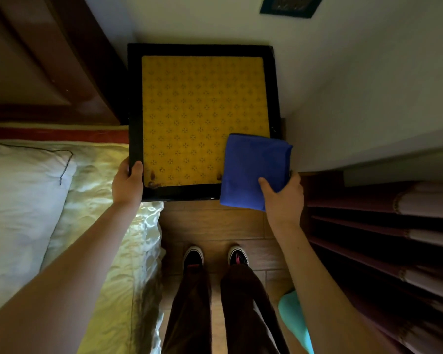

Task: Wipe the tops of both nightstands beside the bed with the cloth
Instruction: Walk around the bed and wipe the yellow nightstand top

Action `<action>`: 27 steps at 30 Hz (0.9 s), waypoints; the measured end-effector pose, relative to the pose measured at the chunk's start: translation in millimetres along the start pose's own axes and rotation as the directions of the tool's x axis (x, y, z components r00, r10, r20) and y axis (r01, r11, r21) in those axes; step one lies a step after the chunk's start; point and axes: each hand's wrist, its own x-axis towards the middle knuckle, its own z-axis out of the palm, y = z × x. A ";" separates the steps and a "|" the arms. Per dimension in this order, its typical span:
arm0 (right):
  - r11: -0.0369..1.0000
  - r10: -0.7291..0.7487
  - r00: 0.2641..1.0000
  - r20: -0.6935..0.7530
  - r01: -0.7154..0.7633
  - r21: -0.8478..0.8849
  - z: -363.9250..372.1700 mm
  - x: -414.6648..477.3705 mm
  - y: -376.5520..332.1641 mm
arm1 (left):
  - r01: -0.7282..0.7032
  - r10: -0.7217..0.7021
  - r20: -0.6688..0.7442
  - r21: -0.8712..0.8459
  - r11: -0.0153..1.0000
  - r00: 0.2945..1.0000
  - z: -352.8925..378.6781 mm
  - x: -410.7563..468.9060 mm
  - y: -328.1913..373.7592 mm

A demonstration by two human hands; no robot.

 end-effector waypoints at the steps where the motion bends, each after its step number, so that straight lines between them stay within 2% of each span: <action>1: 0.998 0.050 0.999 0.010 -0.050 -0.024 -3.1 0.4 -1.5 | 0.004 -0.004 -0.009 0.014 1.000 1.000 -0.2 -4.6 0.2; 5: 0.974 0.228 0.972 0.066 -0.228 -0.006 -23.2 -5.0 -12.4 | 0.060 -0.059 -0.013 0.039 0.997 0.998 -4.2 -31.3 10.2; 7: 0.940 0.301 0.940 0.159 -0.320 0.118 -33.1 -10.0 -23.1 | 0.103 -0.103 -0.008 0.034 0.994 0.995 -13.5 -48.4 21.4; 9: 0.845 0.362 0.883 0.298 -0.446 0.296 -47.2 -21.2 -43.8 | 0.134 -0.134 0.006 0.012 0.991 0.991 -29.2 -68.8 37.2; 11: 0.779 0.321 0.864 0.389 -0.474 0.411 -66.4 -36.2 -70.2 | 0.114 -0.114 0.026 -0.007 0.993 0.993 -49.1 -91.5 58.5; 13: 0.800 0.227 0.885 0.408 -0.408 0.440 -91.8 -57.3 -98.7 | 0.031 -0.031 0.057 -0.006 0.999 0.998 -72.7 -118.5 83.5; 17: 0.876 0.005 0.939 0.344 -0.170 0.452 -161.3 -103.6 -151.0 | -0.145 0.155 0.092 -0.108 0.984 0.984 -128.9 -178.2 140.0; 20: 0.896 -0.154 0.935 0.321 -0.004 0.443 -215.4 -142.6 -178.1 | -0.242 0.255 0.097 -0.129 0.962 0.962 -176.1 -232.5 164.0; 23: 0.882 -0.271 0.910 0.314 0.104 0.459 -253.4 -176.6 -187.0 | -0.344 0.348 0.122 -0.051 0.938 0.930 -216.2 -287.6 161.0; 27: 0.900 -0.328 0.863 0.384 0.163 0.403 -264.6 -194.8 -172.7 | -0.299 0.299 0.047 -0.007 0.954 0.953 -242.6 -332.6 103.6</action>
